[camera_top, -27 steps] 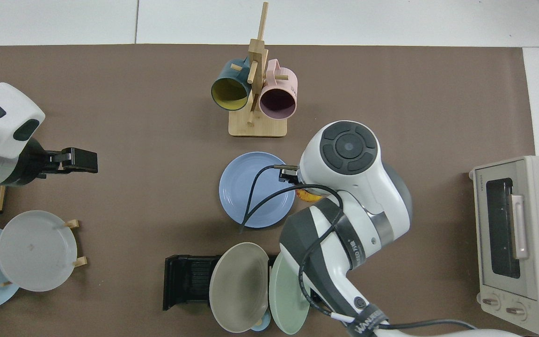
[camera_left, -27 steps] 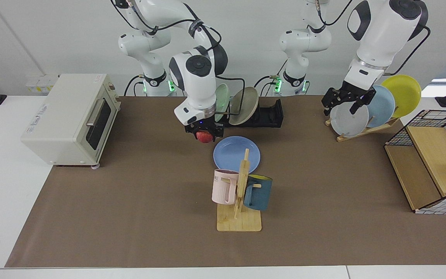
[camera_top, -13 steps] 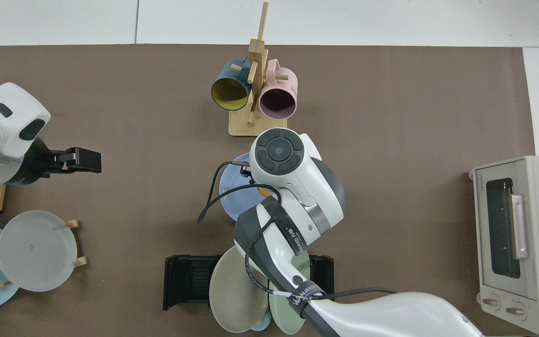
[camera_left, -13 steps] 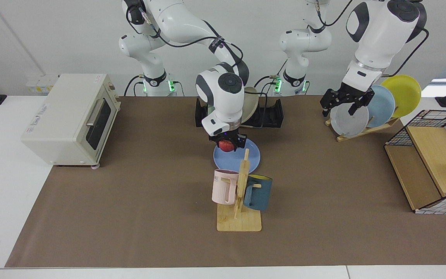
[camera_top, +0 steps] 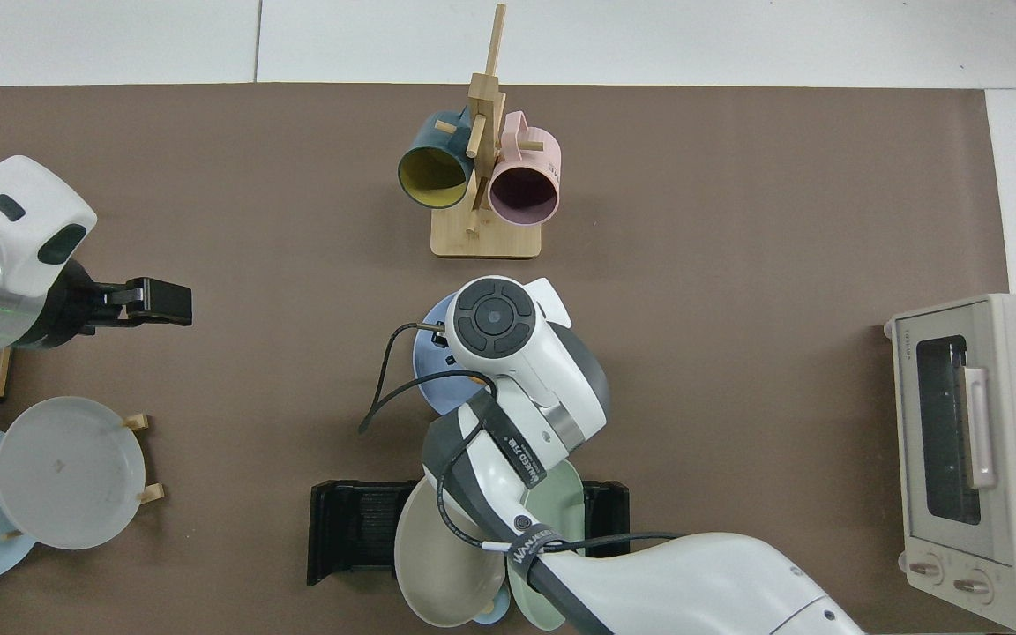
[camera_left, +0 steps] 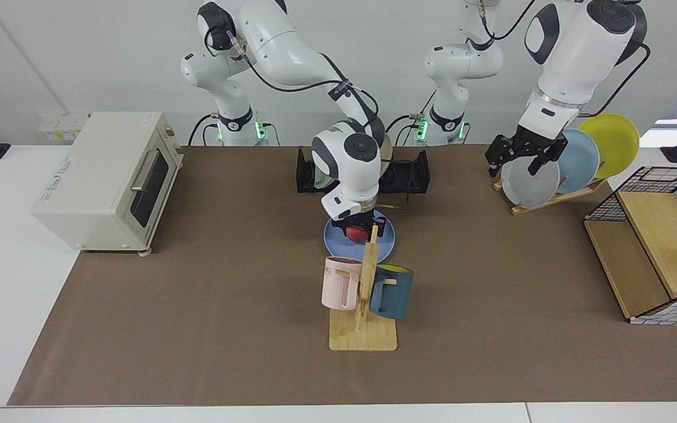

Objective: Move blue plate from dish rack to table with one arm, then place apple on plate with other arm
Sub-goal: 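Lower the apple onto the blue plate and open the right gripper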

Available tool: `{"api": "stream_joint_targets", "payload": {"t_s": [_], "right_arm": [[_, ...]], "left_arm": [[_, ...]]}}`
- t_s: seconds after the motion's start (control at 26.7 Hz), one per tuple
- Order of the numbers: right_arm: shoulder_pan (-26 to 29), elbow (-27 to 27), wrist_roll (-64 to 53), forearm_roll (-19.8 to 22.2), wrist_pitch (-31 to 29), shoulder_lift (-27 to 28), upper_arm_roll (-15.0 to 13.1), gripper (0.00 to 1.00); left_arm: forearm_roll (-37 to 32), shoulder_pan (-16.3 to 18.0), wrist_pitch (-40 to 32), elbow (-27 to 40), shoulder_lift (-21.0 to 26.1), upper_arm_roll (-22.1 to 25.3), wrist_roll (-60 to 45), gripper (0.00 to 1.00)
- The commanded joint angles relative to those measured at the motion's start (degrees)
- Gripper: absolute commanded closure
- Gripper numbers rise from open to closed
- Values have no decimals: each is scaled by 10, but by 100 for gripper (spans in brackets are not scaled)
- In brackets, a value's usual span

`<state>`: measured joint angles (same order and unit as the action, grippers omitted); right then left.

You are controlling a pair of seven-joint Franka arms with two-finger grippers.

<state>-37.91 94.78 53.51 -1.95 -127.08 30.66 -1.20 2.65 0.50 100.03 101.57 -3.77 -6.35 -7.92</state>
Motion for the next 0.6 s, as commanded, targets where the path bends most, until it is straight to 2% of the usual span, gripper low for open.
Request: {"api": "stream_joint_targets", "payload": {"t_s": [0.0,0.04,0.19,0.38,0.56], "right_arm": [[7,24,7,-31,-23,-7,0,31],[7,26,5,-39,-21,-8,0,0],[-1,24,4,-35,-7,-15,-4,0],[13,16,-14,-31,24,-45,-3,0],[14,-29,-41,-35,83,-64,-4,0]], "left_arm": [[6,-3,9,1,1,4,5,0],[6,-3,9,1,1,4,5,0],[6,-3,9,1,1,4,5,0],[6,-3,9,1,1,4,5,0],[6,-3,9,1,1,4,5,0]]}}
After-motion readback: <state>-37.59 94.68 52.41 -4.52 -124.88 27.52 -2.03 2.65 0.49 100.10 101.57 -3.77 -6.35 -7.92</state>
